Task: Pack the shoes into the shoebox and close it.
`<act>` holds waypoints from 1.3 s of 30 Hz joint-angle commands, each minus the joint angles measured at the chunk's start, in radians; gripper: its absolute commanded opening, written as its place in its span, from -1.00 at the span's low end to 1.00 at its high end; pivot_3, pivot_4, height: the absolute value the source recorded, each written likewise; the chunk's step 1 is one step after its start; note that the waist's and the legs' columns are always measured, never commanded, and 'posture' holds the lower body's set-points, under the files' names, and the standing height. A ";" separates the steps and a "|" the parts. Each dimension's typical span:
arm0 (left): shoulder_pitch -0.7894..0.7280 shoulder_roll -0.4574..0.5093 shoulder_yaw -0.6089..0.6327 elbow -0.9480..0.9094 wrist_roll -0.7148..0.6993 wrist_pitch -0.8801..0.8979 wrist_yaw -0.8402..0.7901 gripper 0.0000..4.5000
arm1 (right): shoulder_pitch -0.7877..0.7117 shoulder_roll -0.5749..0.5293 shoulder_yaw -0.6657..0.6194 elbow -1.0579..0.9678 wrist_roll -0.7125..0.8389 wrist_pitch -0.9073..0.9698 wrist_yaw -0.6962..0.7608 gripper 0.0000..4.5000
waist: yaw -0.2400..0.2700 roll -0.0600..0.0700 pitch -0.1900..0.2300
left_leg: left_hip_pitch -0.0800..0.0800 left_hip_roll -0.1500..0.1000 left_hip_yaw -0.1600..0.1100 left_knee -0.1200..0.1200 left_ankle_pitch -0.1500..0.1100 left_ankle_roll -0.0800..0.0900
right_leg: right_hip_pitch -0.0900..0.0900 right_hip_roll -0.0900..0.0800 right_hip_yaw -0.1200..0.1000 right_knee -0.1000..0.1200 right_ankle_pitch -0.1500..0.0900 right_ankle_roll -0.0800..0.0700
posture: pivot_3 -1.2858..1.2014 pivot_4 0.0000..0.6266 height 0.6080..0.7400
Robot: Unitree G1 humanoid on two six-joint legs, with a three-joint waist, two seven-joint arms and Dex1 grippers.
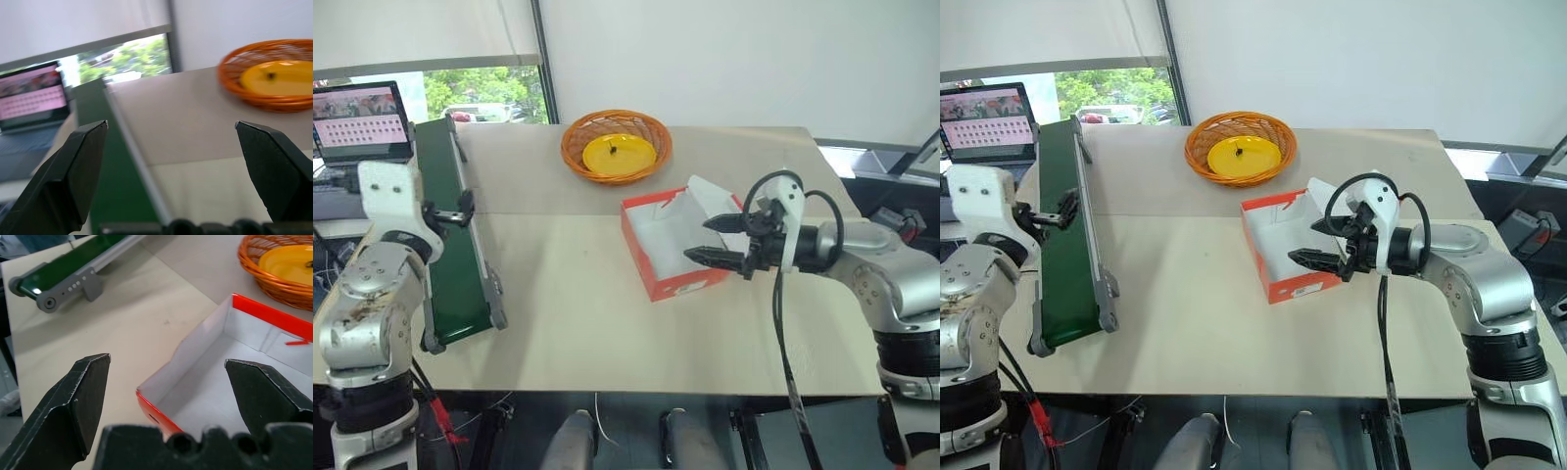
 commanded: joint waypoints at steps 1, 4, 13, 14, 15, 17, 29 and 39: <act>0.007 -0.038 0.037 -0.068 0.024 0.013 0.057 1.00 | -0.029 0.006 -0.016 -0.004 -0.001 -0.034 0.003 0.98 | 0.002 0.000 0.000 | 0.000 0.000 0.000 0.000 0.000 0.000 | 0.000 0.000 0.000 0.000 0.000 0.000 | 0.03 -0.52 1.00; 0.017 -0.087 0.039 -0.112 0.035 0.040 0.105 1.00 | -0.020 0.013 -0.016 -0.014 0.003 -0.032 0.001 0.98 | 0.002 0.000 0.000 | 0.000 0.000 0.000 0.000 0.000 0.000 | 0.000 0.000 0.000 0.000 0.000 0.000 | 0.03 -0.52 1.00; 0.049 -0.181 -0.040 -0.154 0.099 0.026 0.154 1.00 | -0.004 0.011 -0.027 -0.028 0.003 -0.030 -0.014 0.98 | 0.001 0.000 0.000 | 0.000 0.000 0.000 0.000 0.000 0.000 | 0.000 0.000 0.000 0.000 0.001 -0.001 | 0.03 -0.52 1.00; 0.043 -0.185 -0.048 -0.150 0.099 0.020 0.150 1.00 | -0.002 0.014 -0.027 -0.032 0.005 -0.028 -0.018 0.98 | 0.001 0.000 0.000 | 0.000 0.000 0.000 0.000 0.000 0.000 | 0.000 0.000 0.000 0.000 0.001 -0.001 | 0.03 -0.52 1.00; 0.036 -0.188 -0.051 -0.143 0.101 0.016 0.150 1.00 | 0.000 0.017 -0.027 -0.038 0.008 -0.024 -0.022 0.98 | 0.001 0.000 0.000 | 0.000 0.000 0.000 0.000 0.000 0.000 | 0.000 0.000 0.000 0.000 0.001 -0.001 | 0.03 -0.52 1.00; 0.021 -0.187 -0.056 -0.127 0.106 0.008 0.146 1.00 | 0.004 0.022 -0.028 -0.050 0.017 -0.015 -0.030 0.98 | 0.002 0.000 0.000 | 0.000 0.000 0.000 0.000 0.000 0.000 | 0.000 0.000 0.000 0.000 0.001 -0.001 | 0.03 -0.52 1.00; -0.043 -0.257 -0.158 -0.021 0.163 -0.054 0.144 1.00 | 0.051 0.055 -0.029 -0.145 0.065 0.041 -0.079 0.98 | 0.004 0.000 0.000 | 0.000 0.000 0.000 0.000 0.000 0.000 | 0.000 0.000 0.000 0.000 0.001 -0.001 | 0.03 -0.52 1.00; -0.002 -0.301 -0.127 -0.018 0.221 -0.047 0.215 1.00 | 0.035 0.053 -0.004 -0.144 0.071 0.023 -0.045 0.98 | -0.007 0.000 0.000 | 0.000 0.001 0.001 0.000 0.000 0.000 | 0.000 0.001 0.001 0.000 0.001 -0.001 | 0.03 -0.52 1.00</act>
